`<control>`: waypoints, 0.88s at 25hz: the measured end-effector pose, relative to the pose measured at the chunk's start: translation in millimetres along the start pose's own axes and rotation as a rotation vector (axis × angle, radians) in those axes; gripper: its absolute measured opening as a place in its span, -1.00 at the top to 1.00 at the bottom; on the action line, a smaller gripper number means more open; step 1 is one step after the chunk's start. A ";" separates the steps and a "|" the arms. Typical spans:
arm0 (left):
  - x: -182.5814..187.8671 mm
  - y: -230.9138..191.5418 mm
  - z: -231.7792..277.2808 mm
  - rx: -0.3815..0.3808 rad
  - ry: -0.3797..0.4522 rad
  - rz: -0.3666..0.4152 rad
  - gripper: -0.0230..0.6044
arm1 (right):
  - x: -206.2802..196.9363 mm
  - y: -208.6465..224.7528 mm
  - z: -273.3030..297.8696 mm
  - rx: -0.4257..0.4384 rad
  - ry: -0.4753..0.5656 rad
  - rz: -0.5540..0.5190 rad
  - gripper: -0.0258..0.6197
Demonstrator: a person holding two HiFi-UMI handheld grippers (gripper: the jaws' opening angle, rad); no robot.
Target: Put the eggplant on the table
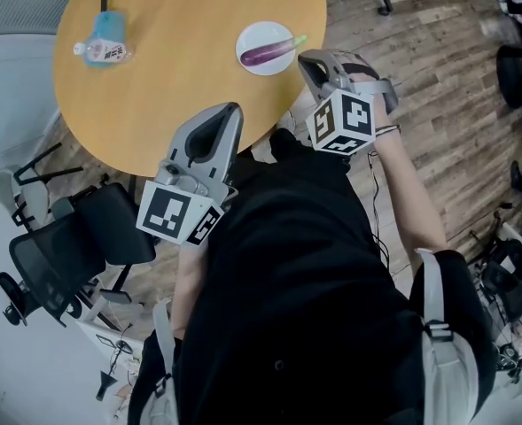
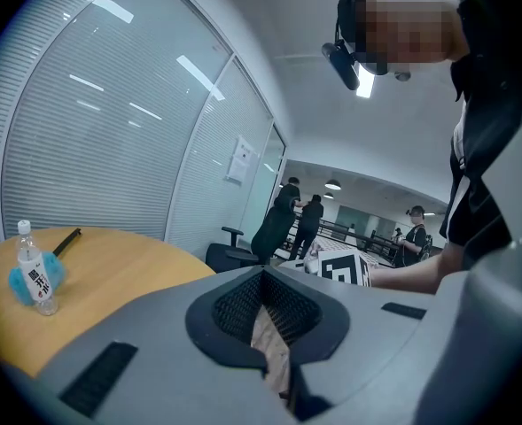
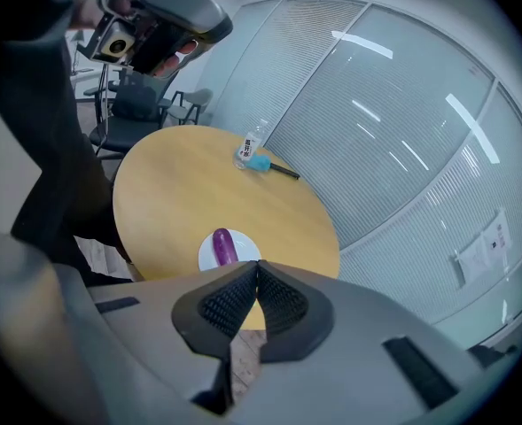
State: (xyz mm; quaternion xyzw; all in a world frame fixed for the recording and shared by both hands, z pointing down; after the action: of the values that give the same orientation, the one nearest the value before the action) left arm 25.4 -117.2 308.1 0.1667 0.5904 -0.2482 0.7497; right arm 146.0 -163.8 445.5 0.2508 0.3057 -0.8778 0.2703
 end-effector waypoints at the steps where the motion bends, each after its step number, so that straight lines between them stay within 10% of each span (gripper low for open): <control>1: -0.4 1.4 0.2 0.002 -0.001 0.001 0.89 | -1.4 -0.2 -1.9 0.008 0.003 0.023 0.86; 22: -3.8 -3.0 -82.5 -0.067 0.070 0.004 0.89 | 85.2 -37.8 -109.5 0.144 0.435 0.832 0.87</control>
State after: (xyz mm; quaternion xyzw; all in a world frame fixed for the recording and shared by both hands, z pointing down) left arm -43.3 -74.2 291.5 0.1514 0.6237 -0.2209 0.7343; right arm 90.3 -92.4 333.8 0.5480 0.1670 -0.6412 0.5106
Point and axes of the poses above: the fingertips, and each gripper's own axes: z forward along the fingers, y to its right, x out of its top, the point moved 1 cm from there along -z, backward along the fingers, and after that the axes turned 14 degrees about z, right-handed, at the moved point
